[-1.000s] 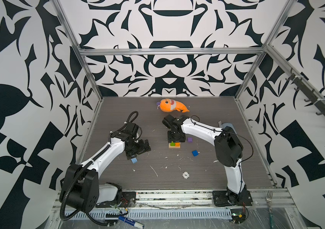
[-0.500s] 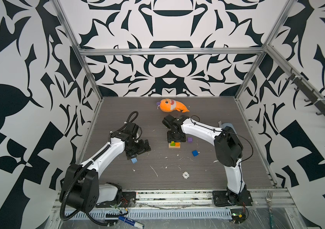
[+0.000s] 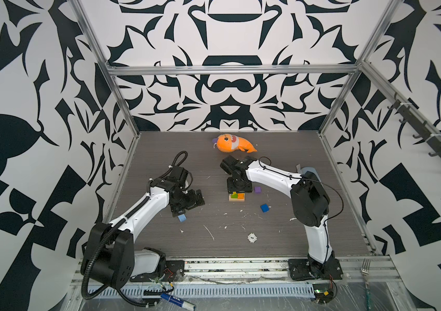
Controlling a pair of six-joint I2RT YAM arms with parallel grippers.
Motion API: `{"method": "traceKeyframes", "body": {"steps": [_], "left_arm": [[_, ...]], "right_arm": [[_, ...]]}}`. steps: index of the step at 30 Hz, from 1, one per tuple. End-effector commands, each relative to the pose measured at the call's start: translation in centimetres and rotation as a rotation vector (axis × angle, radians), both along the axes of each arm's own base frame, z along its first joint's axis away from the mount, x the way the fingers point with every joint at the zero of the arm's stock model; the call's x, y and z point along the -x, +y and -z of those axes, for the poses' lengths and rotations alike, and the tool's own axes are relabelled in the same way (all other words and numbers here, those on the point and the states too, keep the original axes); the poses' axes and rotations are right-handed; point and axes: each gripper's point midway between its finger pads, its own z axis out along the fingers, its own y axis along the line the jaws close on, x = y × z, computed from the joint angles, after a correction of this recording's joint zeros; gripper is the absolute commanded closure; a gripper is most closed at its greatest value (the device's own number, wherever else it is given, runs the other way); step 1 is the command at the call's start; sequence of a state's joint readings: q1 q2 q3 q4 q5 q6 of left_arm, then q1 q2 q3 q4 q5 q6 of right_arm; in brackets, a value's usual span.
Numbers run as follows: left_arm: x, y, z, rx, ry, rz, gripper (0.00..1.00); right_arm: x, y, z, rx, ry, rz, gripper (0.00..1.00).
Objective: Build the wood block tower
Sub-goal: 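Lower the yellow block onto the green block and orange bar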
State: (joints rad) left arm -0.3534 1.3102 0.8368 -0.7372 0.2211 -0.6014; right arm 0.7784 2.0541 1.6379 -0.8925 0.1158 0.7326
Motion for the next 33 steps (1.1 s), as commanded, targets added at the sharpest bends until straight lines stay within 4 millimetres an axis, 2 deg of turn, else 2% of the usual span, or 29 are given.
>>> {"method": "traceKeyframes", "body": {"steps": [1,8,18,22,33], "left_arm": [[0.17,0.19,-0.15,-0.007,0.001,0.007,0.0],[0.21,0.2,-0.15,-0.007,0.002,0.007,0.0],[0.23,0.2,-0.09,-0.007,0.004,0.008,0.01],[0.25,0.19,-0.07,-0.007,0.005,0.008,0.0],[0.27,0.23,-0.14,-0.006,0.002,0.007,0.0]], "right_arm": [[-0.55,0.07,-1.25,-0.012,-0.031,0.008,0.39],[-0.72,0.22,-1.14,-0.01,-0.029,0.01,0.4],[-0.72,0.3,-1.04,-0.014,-0.029,0.009,0.3],[-0.8,0.52,-1.08,-0.023,-0.03,0.009,0.29],[-1.07,0.56,-1.55,-0.026,-0.044,0.013,0.39]]}}
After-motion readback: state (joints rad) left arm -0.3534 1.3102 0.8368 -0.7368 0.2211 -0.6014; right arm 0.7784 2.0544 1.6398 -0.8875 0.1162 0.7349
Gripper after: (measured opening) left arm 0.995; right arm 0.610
